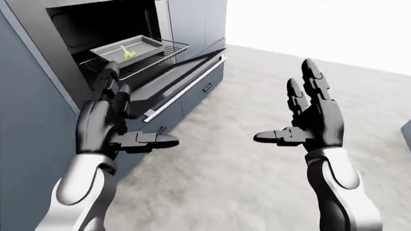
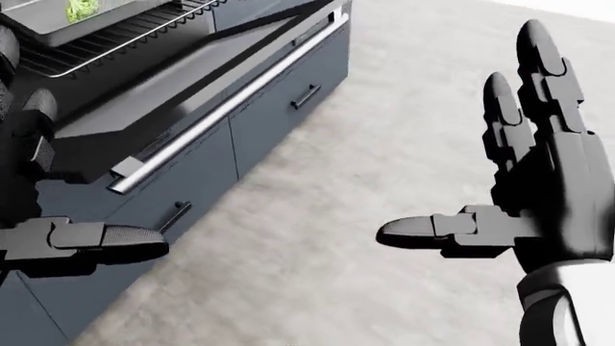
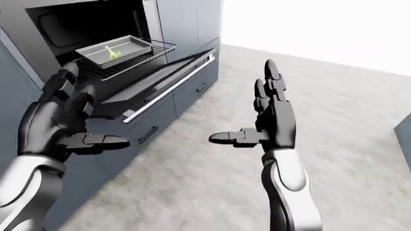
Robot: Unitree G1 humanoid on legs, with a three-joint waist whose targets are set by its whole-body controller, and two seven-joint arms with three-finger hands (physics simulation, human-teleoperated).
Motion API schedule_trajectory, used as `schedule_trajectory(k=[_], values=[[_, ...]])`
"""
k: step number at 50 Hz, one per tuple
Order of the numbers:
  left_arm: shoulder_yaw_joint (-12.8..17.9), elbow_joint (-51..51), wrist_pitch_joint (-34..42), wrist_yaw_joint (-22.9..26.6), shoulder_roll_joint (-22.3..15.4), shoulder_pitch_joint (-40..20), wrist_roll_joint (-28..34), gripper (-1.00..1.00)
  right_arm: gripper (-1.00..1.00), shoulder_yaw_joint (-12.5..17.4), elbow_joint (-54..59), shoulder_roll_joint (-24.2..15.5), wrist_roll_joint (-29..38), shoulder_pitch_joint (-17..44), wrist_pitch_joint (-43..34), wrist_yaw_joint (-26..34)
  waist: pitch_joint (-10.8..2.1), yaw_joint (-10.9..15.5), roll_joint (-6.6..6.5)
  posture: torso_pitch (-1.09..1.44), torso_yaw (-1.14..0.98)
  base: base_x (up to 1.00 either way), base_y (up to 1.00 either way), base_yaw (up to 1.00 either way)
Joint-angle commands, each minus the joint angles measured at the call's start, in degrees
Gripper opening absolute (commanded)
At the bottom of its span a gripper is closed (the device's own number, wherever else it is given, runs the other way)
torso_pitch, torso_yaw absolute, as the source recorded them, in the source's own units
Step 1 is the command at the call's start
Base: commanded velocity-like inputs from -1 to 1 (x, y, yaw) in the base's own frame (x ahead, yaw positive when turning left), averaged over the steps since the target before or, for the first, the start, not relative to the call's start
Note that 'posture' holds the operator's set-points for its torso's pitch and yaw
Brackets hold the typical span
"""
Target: Pick the broccoli from the oven and place it on the plate on the counter.
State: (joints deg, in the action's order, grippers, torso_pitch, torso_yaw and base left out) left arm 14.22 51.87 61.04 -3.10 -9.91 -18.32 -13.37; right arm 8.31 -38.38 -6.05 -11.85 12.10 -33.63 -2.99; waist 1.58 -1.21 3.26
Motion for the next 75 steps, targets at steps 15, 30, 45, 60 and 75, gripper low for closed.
schedule_trajectory(k=[15, 30, 45, 60, 75], values=[[-0.1, 1.3, -2.1, 0.0, -0.4, -0.3, -0.7, 1.0, 1.0, 0.7, -1.4, 0.2, 2.1, 1.3, 0.8, -0.6, 0.12, -0.6, -1.36, 0.0, 0.0, 0.12, 0.59, -0.05], [-0.8, 1.8, -1.0, -0.1, -0.2, -0.9, -0.4, 1.0, 1.0, 2.4, -3.0, -0.7, 0.1, 1.9, -0.5, -1.2, -0.08, -1.9, -7.42, 0.0, 0.0, 0.59, 0.77, 0.0], [-2.6, 0.8, -2.6, 0.9, 0.6, -0.2, 1.7, 1.0, 1.0, 7.3, -5.7, -2.8, -6.4, 2.3, -2.7, -4.8, -0.01, -1.6, -2.64, 0.0, 0.0, 0.41, 0.01, -0.11], [-4.5, 1.0, -1.6, 1.8, 1.5, -1.0, 3.8, 1.0, 1.0, 8.6, -2.8, -4.5, -7.2, 1.5, 1.7, -4.5, -0.98, 1.3, -2.92, 0.0, 0.0, 0.0, 0.0, -1.0], [-1.9, 2.7, 4.7, 1.4, -0.3, -6.8, 2.2, 1.0, 1.0, 9.6, 11.2, -4.4, 4.5, -5.5, 16.6, 4.4, 0.28, 0.2, -3.76, 0.0, 0.0, 0.0, 0.0, -0.4]])
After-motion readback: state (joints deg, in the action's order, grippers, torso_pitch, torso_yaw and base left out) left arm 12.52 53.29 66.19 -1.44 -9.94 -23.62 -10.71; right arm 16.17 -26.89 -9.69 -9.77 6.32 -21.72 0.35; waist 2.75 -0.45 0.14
